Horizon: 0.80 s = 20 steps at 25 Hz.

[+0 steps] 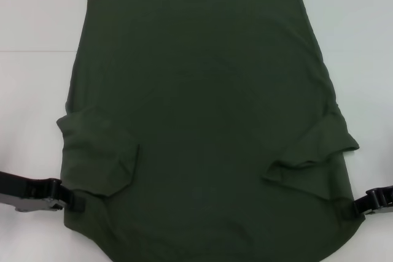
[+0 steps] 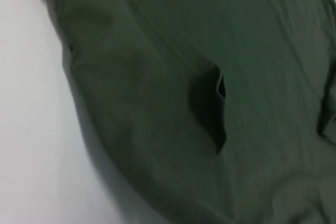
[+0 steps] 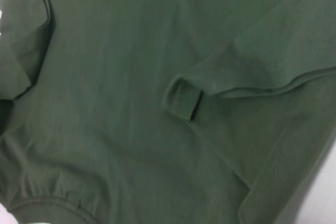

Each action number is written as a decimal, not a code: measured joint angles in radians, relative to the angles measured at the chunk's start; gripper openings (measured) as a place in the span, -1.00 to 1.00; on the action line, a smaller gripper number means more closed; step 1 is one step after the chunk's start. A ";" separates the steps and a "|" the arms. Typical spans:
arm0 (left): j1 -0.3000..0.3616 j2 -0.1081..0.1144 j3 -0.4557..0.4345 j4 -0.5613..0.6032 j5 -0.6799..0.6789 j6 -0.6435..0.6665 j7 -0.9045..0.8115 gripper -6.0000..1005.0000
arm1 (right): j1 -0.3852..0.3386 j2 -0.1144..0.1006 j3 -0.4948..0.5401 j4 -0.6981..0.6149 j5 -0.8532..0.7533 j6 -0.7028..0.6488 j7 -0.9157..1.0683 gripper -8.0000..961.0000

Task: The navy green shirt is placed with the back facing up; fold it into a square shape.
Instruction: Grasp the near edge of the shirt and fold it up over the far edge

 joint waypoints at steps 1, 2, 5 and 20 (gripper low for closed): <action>0.000 0.001 0.000 -0.001 0.000 0.001 0.000 -0.95 | 0.000 -0.001 0.000 0.000 0.000 -0.005 -0.006 -0.75; 0.000 0.001 -0.001 -0.002 0.000 0.003 0.000 -0.95 | -0.001 -0.003 0.000 0.000 0.000 -0.012 -0.015 -0.83; 0.000 0.010 -0.019 -0.010 -0.003 0.025 0.012 -0.95 | 0.002 -0.011 0.001 0.000 0.002 -0.057 -0.051 -0.85; 0.016 0.102 -0.060 -0.140 0.060 0.292 0.094 -0.95 | -0.019 -0.048 -0.180 0.071 -0.006 -0.351 -0.255 -0.86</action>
